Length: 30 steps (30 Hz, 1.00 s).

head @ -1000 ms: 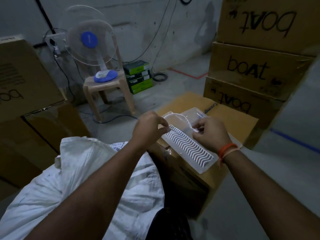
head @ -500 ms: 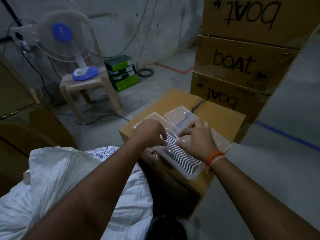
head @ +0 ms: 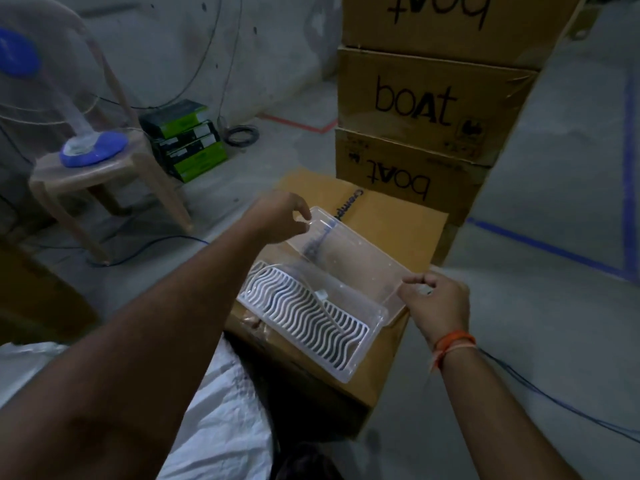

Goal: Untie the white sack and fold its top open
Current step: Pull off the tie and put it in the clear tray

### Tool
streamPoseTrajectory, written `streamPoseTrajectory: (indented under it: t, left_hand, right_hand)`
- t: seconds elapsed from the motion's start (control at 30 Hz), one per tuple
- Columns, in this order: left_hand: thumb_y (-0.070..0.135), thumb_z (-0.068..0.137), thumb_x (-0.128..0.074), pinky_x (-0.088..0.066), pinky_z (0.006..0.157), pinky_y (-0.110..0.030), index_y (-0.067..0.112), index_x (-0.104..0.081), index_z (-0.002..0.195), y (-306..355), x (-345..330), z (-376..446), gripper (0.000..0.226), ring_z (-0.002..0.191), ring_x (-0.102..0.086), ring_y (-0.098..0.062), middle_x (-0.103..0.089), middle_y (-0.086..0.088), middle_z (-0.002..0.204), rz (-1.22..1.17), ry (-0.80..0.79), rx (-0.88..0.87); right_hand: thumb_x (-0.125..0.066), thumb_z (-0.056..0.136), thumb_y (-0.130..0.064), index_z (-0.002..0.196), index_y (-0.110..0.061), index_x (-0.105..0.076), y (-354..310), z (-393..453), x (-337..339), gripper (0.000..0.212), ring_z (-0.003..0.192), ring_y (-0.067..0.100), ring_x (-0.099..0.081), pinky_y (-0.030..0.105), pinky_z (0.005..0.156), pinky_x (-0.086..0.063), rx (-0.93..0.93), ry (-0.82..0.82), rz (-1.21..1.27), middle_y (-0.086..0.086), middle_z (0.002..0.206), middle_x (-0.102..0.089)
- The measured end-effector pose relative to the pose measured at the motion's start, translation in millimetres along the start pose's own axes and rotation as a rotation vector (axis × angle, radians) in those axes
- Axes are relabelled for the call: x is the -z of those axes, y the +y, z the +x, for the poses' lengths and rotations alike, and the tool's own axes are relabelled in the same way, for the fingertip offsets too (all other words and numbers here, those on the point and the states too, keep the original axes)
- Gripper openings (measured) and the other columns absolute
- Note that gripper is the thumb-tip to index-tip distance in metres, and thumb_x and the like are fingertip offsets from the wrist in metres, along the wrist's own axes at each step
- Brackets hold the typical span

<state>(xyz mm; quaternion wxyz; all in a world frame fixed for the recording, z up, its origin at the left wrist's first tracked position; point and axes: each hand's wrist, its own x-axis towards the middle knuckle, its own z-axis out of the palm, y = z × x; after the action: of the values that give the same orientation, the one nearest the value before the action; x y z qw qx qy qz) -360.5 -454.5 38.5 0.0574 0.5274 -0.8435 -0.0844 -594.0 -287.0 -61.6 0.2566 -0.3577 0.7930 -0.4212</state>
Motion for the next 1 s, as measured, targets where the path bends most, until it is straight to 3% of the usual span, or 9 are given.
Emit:
streamPoseTrajectory:
  t: [0.13,0.3,0.4,0.5,0.63,0.77,0.83,0.93,1.0]
  left_hand:
    - [0.018,0.092,-0.083,-0.048,0.108,-0.036,0.017,-0.075,0.132,-10.7,-21.3,32.9,0.041,0.132,-0.062,-0.031,-0.067,-0.010,0.146,0.047,-0.144,0.068]
    - [0.009,0.087,-0.081,-0.047,0.080,-0.032,0.018,-0.076,0.128,-20.3,-40.1,48.5,0.042,0.104,-0.065,-0.027,-0.074,-0.012,0.128,-0.019,-0.239,0.178]
    - [0.011,0.083,-0.087,-0.044,0.077,-0.032,0.019,-0.078,0.122,-24.6,-41.4,52.9,0.041,0.096,-0.062,-0.022,-0.076,-0.010,0.123,-0.037,-0.244,0.172]
    - [0.020,0.079,-0.092,-0.043,0.079,-0.029,0.021,-0.078,0.120,-27.0,-36.0,52.1,0.044,0.105,-0.066,-0.028,-0.075,-0.008,0.123,-0.008,-0.226,0.145]
    - [0.023,0.079,-0.093,-0.039,0.078,-0.028,0.020,-0.079,0.113,-32.5,-26.8,43.0,0.037,0.100,-0.066,-0.028,-0.074,-0.011,0.119,-0.087,-0.092,0.151]
    - [0.038,0.086,-0.088,-0.044,0.071,-0.034,0.021,-0.068,0.085,-38.0,-10.3,24.7,0.027,0.086,-0.063,-0.022,-0.074,-0.014,0.100,-0.351,0.064,0.271]
    - [0.051,0.091,-0.080,-0.056,0.075,-0.041,0.020,-0.062,0.086,-37.9,-0.8,10.7,0.036,0.087,-0.069,-0.027,-0.073,-0.012,0.092,-0.531,0.161,0.366]
    - [0.057,0.096,-0.072,-0.063,0.092,-0.054,0.018,-0.058,0.092,-39.9,13.4,-11.0,0.041,0.089,-0.075,-0.038,-0.068,-0.014,0.084,-0.884,0.253,0.508]
    - [0.046,0.100,-0.072,-0.066,0.081,-0.045,0.015,-0.060,0.095,-39.9,21.0,-25.5,0.034,0.080,-0.072,-0.036,-0.061,-0.014,0.080,-1.032,0.276,0.557]
  right_hand:
    - [-0.084,0.075,-0.023,0.088,-0.025,-0.080,9.4,4.5,-8.4,0.014,0.088,0.022,-0.070,0.029,0.081,-0.056,-0.028,-0.006,-0.004,0.013,0.111,-0.071]
    - [-0.085,0.075,-0.025,0.086,-0.034,-0.078,17.3,8.7,-14.6,0.016,0.091,0.018,-0.069,0.036,0.088,-0.061,0.025,0.012,-0.026,0.004,0.103,-0.073]
    - [-0.085,0.076,-0.025,0.090,-0.028,-0.081,17.4,12.0,-14.9,0.015,0.079,0.016,-0.068,0.028,0.081,-0.058,0.041,0.054,-0.044,0.008,0.104,-0.071]
    - [-0.085,0.079,-0.017,0.093,-0.020,-0.082,9.0,12.7,-10.4,0.015,0.069,0.009,-0.059,0.019,0.073,-0.045,0.071,0.101,-0.039,0.012,0.100,-0.066]
    - [-0.079,0.080,-0.005,0.089,-0.020,-0.081,-15.5,8.1,0.5,0.017,0.077,0.014,-0.064,0.024,0.082,-0.053,0.122,0.187,0.018,0.006,0.100,-0.070]
    - [-0.076,0.081,0.000,0.082,-0.023,-0.079,-41.7,-9.0,12.4,0.023,0.082,0.013,-0.067,0.017,0.078,-0.050,0.236,0.266,0.117,0.001,0.092,-0.073]
    - [-0.075,0.080,0.002,0.080,-0.022,-0.076,-50.6,-21.7,16.1,0.024,0.081,0.014,-0.068,0.013,0.074,-0.049,0.287,0.291,0.163,0.002,0.089,-0.074]
    - [-0.076,0.082,0.001,0.084,-0.015,-0.070,-58.3,-45.7,18.3,0.017,0.073,0.013,-0.066,0.020,0.072,-0.056,0.368,0.325,0.225,0.001,0.082,-0.071]
    - [-0.076,0.084,-0.002,0.091,-0.015,-0.070,-60.8,-62.7,18.6,0.016,0.075,0.012,-0.067,0.017,0.073,-0.056,0.433,0.328,0.250,-0.002,0.084,-0.070]
